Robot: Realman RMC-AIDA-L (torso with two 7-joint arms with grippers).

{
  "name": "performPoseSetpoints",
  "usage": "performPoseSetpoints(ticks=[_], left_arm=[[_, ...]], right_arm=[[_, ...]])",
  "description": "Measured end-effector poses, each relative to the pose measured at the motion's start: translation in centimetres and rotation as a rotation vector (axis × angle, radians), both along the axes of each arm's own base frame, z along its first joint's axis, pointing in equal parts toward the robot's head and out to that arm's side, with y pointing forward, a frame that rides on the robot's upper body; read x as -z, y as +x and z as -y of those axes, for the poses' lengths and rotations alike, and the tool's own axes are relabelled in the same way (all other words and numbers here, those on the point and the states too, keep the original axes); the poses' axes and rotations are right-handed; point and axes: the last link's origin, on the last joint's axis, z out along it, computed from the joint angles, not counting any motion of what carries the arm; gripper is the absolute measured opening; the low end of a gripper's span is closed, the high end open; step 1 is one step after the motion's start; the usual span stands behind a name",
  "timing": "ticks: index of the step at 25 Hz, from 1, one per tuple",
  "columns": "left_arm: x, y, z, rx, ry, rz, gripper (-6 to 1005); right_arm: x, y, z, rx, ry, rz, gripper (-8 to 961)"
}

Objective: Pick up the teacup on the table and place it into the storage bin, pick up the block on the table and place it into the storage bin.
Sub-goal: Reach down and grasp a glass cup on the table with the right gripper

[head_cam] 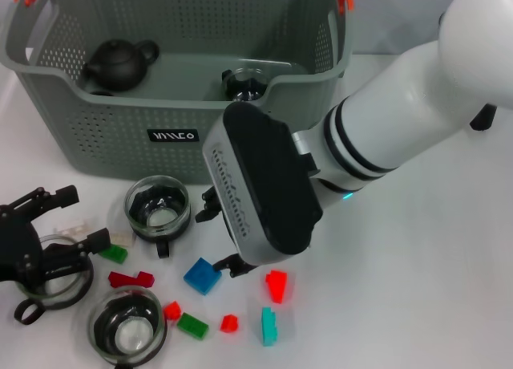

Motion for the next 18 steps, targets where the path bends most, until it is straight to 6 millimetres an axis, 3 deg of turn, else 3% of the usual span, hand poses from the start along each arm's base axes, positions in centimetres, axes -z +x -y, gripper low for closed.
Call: performPoseSetpoints(ticks=[18], left_arm=[[0.0, 0.0, 0.0, -0.002, 0.010, 0.008, 934]], right_arm=[[3.9, 0.1, -0.8, -0.104, 0.088, -0.006, 675]])
